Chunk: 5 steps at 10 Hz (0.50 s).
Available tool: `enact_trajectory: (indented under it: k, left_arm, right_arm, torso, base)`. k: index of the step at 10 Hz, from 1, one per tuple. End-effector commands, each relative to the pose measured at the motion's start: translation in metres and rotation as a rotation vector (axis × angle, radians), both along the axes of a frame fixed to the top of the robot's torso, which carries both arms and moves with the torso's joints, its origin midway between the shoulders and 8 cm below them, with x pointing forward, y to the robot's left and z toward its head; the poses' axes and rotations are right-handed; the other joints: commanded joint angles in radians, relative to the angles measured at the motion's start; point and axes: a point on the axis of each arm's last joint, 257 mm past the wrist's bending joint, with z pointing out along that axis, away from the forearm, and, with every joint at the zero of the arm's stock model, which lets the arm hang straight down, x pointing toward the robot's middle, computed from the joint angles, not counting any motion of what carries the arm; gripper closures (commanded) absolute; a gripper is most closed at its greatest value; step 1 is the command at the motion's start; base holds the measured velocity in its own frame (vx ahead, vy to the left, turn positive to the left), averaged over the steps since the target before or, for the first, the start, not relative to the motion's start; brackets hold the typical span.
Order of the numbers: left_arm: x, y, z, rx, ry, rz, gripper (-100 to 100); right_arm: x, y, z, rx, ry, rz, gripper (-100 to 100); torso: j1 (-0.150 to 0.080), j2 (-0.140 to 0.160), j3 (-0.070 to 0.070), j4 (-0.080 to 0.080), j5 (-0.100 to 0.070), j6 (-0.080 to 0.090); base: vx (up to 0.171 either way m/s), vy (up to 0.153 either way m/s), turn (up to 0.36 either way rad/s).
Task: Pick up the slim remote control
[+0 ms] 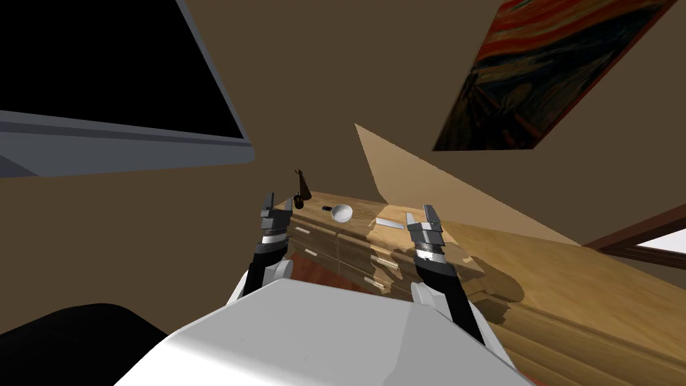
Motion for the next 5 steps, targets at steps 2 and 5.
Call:
enact_trajectory:
  k: [2,5]
  left_arm:
    - [0.0000,0.0000,0.0000,0.000,0.000,0.000,0]
    - [0.0001,-0.0001,0.0001,0.000,0.000,0.000,0]
  right_arm:
    - [-0.0035,-0.0051,-0.0037,-0.090,0.013,-0.004,-100]
    - [-0.0083,-0.0100,-0.0121,-0.205,0.033,-0.006,-100]
  torso:
    - [0.000,0.004,0.002,0.001,0.000,0.000]
    - [0.002,0.015,0.008,0.003,0.000,0.000]
  base:
    - [-0.123,0.017,-0.043]
    - [-0.213,0.034,-0.013]
